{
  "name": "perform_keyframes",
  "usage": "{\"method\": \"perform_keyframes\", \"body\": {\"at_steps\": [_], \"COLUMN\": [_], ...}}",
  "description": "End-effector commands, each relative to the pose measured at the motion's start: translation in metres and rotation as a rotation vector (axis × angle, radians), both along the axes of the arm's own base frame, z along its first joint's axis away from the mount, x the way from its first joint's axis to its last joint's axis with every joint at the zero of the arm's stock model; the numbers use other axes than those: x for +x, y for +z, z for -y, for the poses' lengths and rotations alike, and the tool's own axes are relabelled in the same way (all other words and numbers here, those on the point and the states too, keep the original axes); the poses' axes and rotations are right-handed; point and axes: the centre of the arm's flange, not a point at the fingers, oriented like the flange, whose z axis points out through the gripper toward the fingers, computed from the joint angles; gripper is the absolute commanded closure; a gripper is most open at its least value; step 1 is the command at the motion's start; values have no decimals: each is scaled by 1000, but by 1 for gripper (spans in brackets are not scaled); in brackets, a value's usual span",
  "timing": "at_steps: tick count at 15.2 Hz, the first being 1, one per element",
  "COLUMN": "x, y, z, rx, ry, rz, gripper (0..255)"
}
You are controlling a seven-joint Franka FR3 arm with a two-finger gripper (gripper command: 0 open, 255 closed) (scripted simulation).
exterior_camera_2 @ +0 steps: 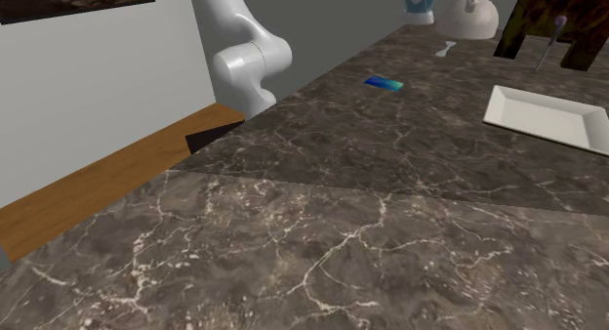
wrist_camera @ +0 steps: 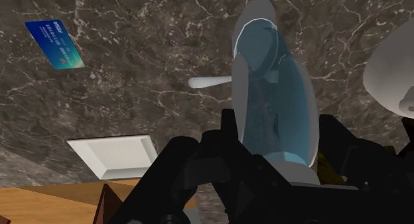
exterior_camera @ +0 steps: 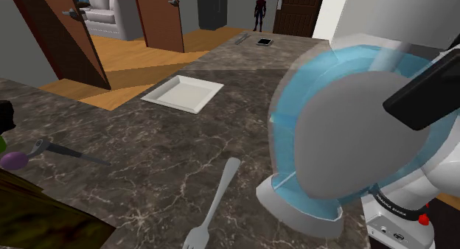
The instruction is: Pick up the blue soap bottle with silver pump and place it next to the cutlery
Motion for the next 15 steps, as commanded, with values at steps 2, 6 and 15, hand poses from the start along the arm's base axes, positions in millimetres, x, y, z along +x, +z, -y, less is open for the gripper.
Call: {"method": "perform_keyframes", "body": {"at_steps": [2,6,15], "x": [-1,-1,-1], "y": [-15,-36,-70], "z": [-1,-1,-1], "rx": [1,1,1], "ry": [0,0,0], "rz": [0,0,0], "gripper": [255,255,255]}}
